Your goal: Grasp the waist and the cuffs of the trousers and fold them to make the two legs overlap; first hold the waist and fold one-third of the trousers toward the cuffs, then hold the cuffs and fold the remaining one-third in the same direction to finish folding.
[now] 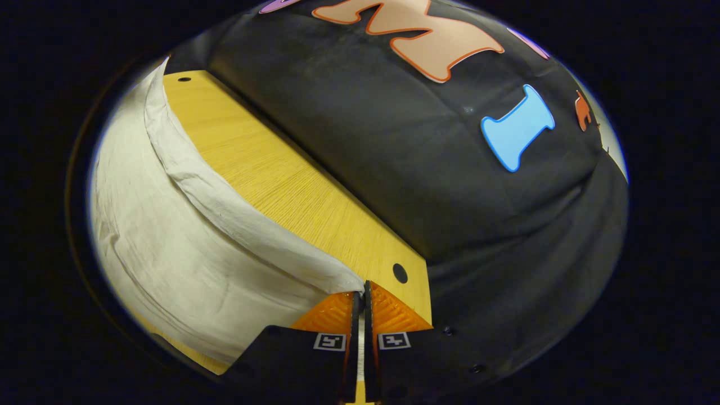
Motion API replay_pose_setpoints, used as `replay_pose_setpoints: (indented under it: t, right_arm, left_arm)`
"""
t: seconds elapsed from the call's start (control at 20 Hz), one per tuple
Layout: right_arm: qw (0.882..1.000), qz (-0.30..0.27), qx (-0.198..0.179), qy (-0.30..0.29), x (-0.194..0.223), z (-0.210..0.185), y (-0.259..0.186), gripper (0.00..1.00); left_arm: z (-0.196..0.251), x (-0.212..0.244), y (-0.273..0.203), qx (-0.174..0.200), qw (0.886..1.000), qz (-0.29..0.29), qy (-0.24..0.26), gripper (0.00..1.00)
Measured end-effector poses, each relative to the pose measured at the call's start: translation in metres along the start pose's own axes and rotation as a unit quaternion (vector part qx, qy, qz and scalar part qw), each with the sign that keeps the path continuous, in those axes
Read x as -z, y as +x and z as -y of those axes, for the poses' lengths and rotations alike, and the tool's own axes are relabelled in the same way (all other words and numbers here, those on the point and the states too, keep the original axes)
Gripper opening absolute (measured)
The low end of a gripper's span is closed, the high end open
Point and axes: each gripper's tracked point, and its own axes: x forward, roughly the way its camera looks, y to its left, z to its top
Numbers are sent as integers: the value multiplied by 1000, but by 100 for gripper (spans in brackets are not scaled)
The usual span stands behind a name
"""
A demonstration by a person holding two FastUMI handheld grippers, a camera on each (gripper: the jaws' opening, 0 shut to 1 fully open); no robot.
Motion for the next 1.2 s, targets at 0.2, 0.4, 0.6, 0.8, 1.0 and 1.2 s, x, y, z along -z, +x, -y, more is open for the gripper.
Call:
replay_pose_setpoints:
  t: [0.2, 0.4, 0.6, 0.8, 1.0, 1.2]
  right_arm:
    - [1000, -7, -19, 14, -1, -14, 0, 49]
    - [995, 8, -23, 92, -9, 2, -20, 98]
    - [970, -13, -19, 242, 12, 12, -40, 98]
    - [933, -68, 1, 354, 58, 17, -42, 100]
    - [888, -125, 20, 443, 107, 7, -39, 98]
    - [847, -169, 12, 504, 133, -10, -38, 99]
  left_arm:
    - [24, -8, -2, 37, 997, 21, -58, 33]
    - [26, -38, -37, 39, 990, 51, -122, 96]
    - [31, -67, -81, 42, 978, 83, -185, 96]
    - [35, -87, -124, 45, 970, 107, -211, 95]
    - [45, -95, -160, 48, 965, 116, -229, 95]
    - [55, -95, -179, 52, 966, 110, -230, 95]
